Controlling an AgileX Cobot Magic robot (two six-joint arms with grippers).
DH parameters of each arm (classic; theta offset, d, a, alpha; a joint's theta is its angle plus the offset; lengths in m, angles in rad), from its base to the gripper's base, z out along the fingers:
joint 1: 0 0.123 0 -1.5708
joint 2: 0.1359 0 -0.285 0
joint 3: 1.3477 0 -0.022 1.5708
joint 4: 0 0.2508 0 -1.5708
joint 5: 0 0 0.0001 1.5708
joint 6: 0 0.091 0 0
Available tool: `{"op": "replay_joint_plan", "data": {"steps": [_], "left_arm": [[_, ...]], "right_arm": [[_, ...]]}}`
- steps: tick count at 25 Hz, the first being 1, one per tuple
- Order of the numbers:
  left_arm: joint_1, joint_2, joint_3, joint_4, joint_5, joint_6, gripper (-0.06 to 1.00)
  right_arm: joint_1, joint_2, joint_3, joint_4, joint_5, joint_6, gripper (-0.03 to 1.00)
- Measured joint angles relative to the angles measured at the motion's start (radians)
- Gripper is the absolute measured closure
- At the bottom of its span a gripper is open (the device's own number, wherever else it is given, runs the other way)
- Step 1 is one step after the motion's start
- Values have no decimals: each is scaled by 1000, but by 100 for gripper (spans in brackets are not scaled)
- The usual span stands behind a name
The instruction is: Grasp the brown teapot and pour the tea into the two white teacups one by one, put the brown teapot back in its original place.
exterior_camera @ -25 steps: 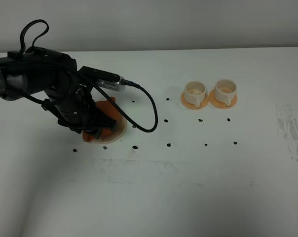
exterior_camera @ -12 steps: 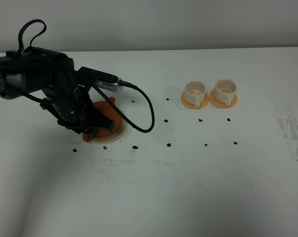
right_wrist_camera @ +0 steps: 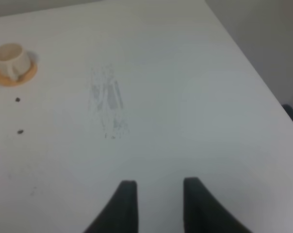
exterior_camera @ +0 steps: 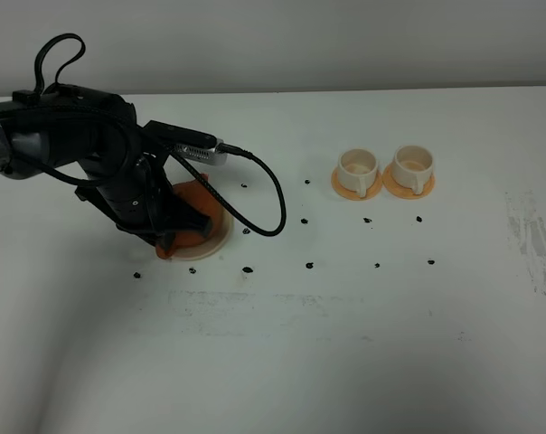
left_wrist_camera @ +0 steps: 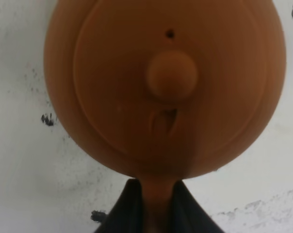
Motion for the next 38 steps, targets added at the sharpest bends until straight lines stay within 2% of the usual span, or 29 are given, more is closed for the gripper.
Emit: {"op": "replay_joint_plan", "data": {"steps": [10, 15, 24, 31, 38], "left_arm": [[8, 5, -7, -9, 11, 20, 86], [8, -23, -7, 28, -13, 49, 86], [8, -93, -11, 29, -18, 176, 86], [8, -92, -121, 27, 14, 287, 86], [1, 7, -331, 3, 100, 358, 86]], "right_arm": [[0, 0, 0, 0, 0, 0, 74], [0, 0, 0, 0, 0, 0, 74], [0, 0, 1, 0, 0, 0, 74], [0, 0, 1, 0, 0, 0, 74], [0, 0, 1, 0, 0, 0, 74]]}}
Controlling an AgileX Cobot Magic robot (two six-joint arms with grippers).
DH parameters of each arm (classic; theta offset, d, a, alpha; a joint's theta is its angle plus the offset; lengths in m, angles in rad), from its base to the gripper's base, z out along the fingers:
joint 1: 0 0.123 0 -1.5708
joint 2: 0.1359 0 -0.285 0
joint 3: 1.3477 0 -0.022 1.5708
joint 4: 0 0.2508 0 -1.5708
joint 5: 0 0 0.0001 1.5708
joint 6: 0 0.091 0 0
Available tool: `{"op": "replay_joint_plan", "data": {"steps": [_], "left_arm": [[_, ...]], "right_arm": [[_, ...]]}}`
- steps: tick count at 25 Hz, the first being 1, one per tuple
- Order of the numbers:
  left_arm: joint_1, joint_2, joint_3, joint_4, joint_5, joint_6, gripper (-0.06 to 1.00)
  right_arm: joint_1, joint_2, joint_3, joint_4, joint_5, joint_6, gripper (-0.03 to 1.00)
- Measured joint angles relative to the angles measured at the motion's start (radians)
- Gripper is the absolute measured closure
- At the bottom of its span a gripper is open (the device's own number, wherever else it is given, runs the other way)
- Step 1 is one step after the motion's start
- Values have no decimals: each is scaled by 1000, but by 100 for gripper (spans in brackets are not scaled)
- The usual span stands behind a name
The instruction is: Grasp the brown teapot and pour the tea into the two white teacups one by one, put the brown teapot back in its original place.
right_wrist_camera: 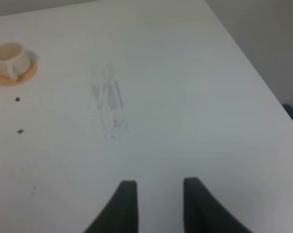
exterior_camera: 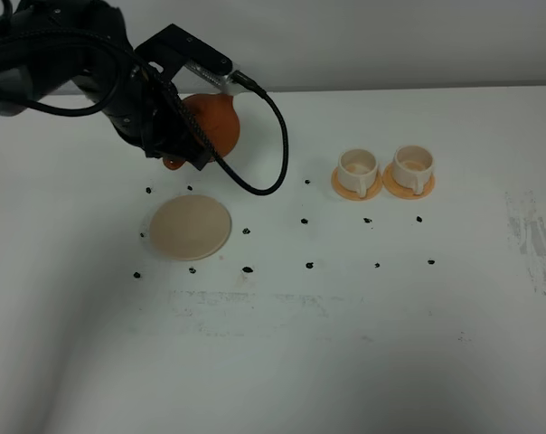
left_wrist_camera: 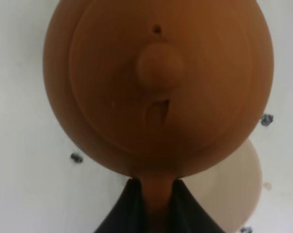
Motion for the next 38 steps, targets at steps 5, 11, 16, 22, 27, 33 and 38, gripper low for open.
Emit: {"op": "replay_joint_plan", "data": {"steps": [5, 11, 16, 22, 27, 33, 38], "left_arm": [[-30, 114, -182, -57, 76, 54, 86], [-76, 218, -371, -60, 126, 90, 86], [-108, 278, -436, -46, 123, 123, 86], [-139, 296, -444, -14, 25, 135, 86], [-145, 311, -444, 7, -26, 143, 86], [-147, 331, -444, 8, -27, 215, 86], [-148, 331, -444, 8, -38, 285, 86]], "right_arm": [[0, 0, 0, 0, 0, 0, 74], [0, 0, 0, 0, 0, 0, 74], [0, 0, 0, 0, 0, 0, 74], [0, 0, 0, 0, 0, 0, 75], [0, 0, 0, 0, -1, 0, 75], [0, 0, 0, 0, -1, 0, 75], [0, 0, 0, 0, -1, 0, 75]]}}
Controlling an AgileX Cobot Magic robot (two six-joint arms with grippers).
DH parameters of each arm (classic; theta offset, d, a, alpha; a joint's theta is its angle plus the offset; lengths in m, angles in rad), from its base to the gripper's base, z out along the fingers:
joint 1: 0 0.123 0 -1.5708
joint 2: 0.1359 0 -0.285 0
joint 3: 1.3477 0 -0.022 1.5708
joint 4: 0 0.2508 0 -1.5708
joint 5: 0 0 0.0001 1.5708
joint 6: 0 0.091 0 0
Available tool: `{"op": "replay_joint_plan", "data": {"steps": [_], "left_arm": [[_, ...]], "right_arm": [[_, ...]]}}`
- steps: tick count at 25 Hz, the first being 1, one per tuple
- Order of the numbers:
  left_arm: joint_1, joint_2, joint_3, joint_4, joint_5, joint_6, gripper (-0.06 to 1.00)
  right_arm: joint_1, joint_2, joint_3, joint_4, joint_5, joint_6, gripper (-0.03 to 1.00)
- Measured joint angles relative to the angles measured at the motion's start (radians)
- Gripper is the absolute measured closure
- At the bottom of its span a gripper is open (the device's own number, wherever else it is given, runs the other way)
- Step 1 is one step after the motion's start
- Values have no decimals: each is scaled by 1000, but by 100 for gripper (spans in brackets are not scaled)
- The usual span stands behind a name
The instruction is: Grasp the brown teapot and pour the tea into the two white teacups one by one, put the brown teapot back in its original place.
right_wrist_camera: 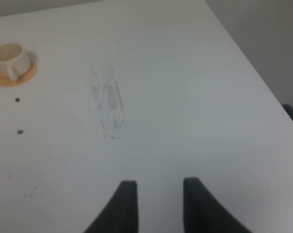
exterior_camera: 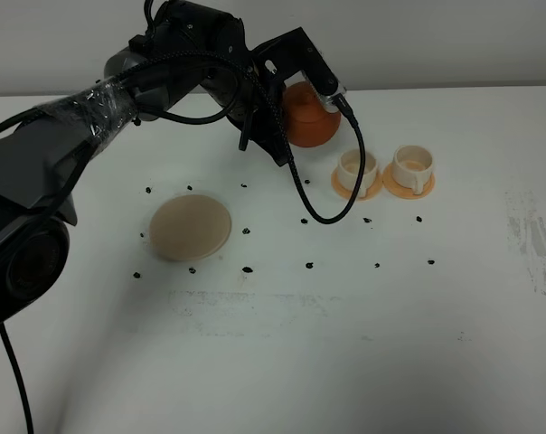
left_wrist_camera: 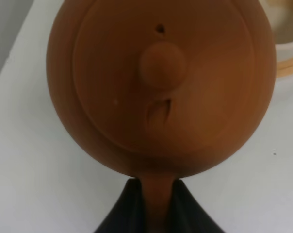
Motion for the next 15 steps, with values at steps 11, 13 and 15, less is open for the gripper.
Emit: {"op": "replay_joint_plan", "data": {"steps": [11, 13, 15], "left_arm": [[0, 26, 0, 2, -73, 140, 86], [0, 36, 0, 8, -82, 143, 86], [0, 44, 0, 21, -87, 144, 86]], "right_arm": [[0, 0, 0, 0, -1, 0, 75], [0, 0, 0, 0, -1, 0, 75], [0, 0, 0, 0, -1, 0, 75]]}}
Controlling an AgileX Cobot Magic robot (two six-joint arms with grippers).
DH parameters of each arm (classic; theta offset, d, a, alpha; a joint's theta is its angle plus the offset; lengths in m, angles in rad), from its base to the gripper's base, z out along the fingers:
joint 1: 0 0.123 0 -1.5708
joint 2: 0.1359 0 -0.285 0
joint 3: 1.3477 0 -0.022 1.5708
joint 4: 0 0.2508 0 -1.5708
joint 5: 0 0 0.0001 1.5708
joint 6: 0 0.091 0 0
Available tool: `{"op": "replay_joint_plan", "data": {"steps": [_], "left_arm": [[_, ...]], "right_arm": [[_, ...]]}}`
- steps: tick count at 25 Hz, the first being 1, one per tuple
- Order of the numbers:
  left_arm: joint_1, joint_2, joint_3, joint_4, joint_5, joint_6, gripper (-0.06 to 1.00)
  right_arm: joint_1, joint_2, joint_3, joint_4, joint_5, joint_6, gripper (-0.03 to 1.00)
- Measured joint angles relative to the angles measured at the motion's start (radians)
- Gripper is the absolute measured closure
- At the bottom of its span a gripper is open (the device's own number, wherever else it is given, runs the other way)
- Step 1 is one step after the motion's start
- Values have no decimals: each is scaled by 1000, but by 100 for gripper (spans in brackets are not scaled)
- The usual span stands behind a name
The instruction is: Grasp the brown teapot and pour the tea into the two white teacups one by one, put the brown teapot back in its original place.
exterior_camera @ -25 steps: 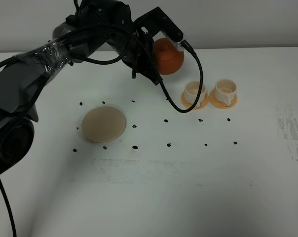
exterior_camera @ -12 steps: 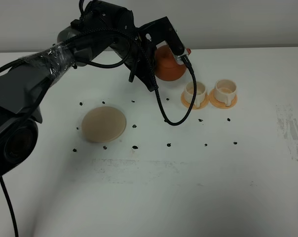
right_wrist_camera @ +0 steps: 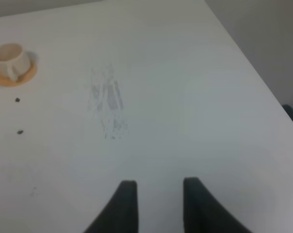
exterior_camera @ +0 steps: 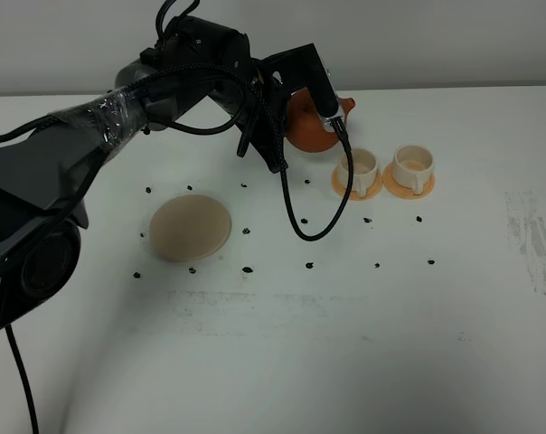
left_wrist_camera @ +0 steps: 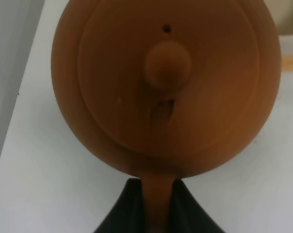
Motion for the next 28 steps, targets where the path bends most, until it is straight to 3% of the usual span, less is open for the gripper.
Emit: {"op": "replay_joint_plan", "data": {"steps": [9, 23, 28], "left_arm": [[0, 4, 0, 51, -24, 39, 86], [-13, 4, 0, 53, -20, 251, 86], [-24, 4, 0, 123, -25, 255, 86]], "right_arm": [[0, 0, 0, 0, -1, 0, 75], [0, 0, 0, 0, -1, 0, 75], [0, 0, 0, 0, -1, 0, 75]]}}
